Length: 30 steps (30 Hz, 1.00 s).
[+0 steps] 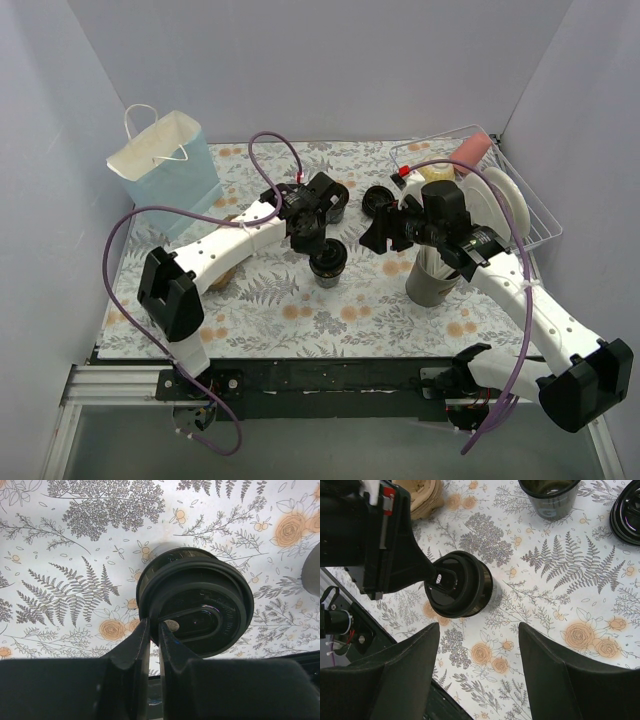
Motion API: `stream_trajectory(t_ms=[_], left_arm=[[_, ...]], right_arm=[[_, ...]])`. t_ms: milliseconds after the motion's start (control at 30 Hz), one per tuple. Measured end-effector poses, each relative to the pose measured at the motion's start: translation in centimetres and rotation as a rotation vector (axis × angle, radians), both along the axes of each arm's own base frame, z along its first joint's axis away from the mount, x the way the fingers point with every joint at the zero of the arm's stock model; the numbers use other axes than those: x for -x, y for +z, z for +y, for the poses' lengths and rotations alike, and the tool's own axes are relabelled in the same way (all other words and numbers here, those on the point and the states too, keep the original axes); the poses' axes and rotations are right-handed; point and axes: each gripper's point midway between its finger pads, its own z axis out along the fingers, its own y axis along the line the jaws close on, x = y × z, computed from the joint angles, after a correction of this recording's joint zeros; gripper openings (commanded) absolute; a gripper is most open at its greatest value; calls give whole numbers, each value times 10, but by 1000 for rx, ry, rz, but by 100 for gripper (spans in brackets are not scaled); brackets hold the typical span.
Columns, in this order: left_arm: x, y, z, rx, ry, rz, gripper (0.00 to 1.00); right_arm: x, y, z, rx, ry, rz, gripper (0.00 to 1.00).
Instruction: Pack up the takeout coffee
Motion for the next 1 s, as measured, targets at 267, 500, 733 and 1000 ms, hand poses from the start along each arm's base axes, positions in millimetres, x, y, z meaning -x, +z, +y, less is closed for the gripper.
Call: stream_trajectory(t_ms=[267, 500, 733, 1000], left_arm=[[1, -14, 1, -41, -2, 28, 0], [2, -24, 4, -82, 1, 49, 2], [0, -28, 3, -89, 1, 50, 13], [0, -27, 0, -84, -8, 43, 31]], right_arm=[[1, 5, -1, -7, 1, -16, 72], [3, 9, -2, -14, 2, -29, 72], [3, 9, -2, -13, 1, -28, 72], [3, 9, -1, -18, 4, -27, 72]])
